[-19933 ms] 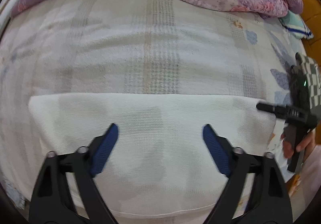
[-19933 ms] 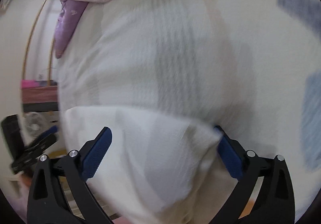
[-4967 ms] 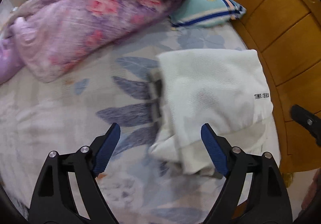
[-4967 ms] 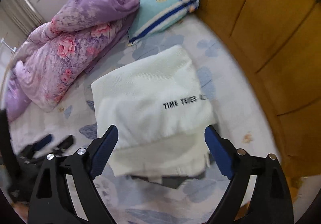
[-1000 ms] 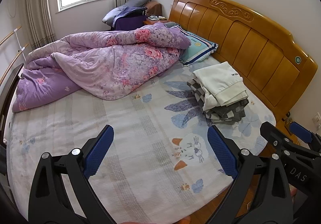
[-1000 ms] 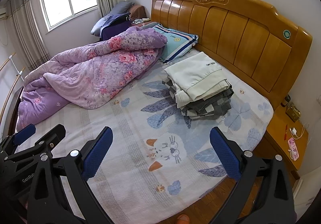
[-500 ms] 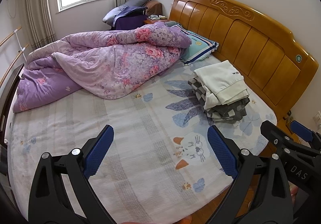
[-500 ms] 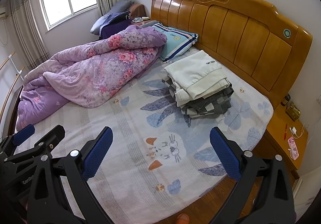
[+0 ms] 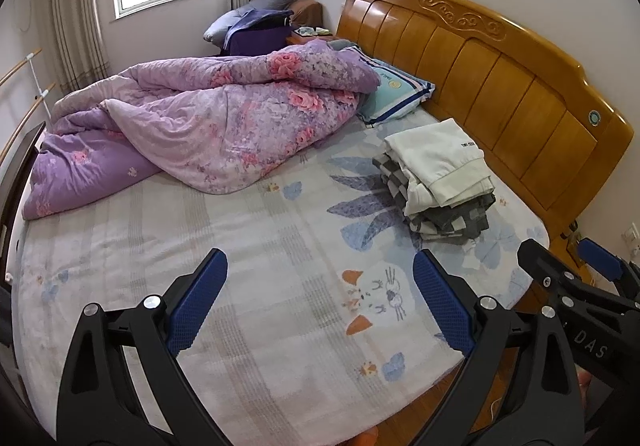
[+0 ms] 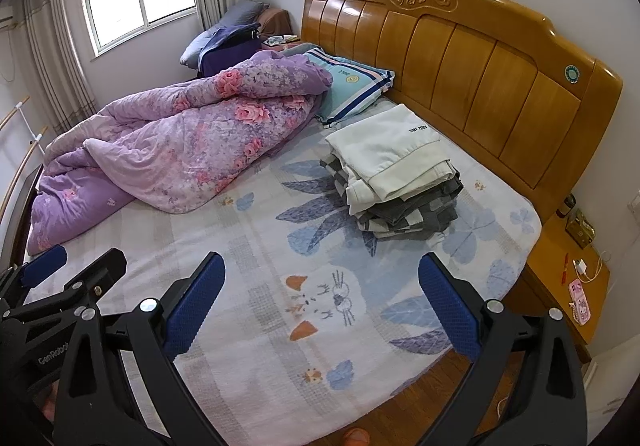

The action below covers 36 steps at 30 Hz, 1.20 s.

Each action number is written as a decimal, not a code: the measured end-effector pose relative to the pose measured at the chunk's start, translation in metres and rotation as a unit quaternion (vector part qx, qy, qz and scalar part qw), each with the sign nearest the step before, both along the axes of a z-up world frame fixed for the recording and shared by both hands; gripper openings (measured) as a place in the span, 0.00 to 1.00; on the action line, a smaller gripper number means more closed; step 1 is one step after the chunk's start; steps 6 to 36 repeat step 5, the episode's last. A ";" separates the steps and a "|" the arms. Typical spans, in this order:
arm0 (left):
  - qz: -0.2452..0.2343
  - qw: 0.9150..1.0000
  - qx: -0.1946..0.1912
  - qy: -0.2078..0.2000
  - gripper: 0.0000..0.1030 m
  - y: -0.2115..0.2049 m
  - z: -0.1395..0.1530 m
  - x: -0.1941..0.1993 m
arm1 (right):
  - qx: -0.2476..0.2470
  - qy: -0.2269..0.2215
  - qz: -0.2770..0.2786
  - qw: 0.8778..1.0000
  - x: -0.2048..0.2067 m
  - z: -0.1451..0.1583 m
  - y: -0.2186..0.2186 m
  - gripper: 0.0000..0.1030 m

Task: Fold large clothes

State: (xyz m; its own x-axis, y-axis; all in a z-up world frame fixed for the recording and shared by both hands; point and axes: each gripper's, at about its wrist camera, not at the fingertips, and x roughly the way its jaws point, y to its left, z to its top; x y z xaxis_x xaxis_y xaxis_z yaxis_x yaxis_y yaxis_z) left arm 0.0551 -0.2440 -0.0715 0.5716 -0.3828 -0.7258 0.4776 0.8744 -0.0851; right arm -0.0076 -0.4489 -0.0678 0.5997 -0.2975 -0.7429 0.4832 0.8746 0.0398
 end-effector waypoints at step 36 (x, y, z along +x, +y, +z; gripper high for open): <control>0.001 1.000 -0.002 -0.004 0.92 0.000 0.003 -0.003 | 0.000 0.001 0.003 1.000 0.000 -0.002 0.001 0.91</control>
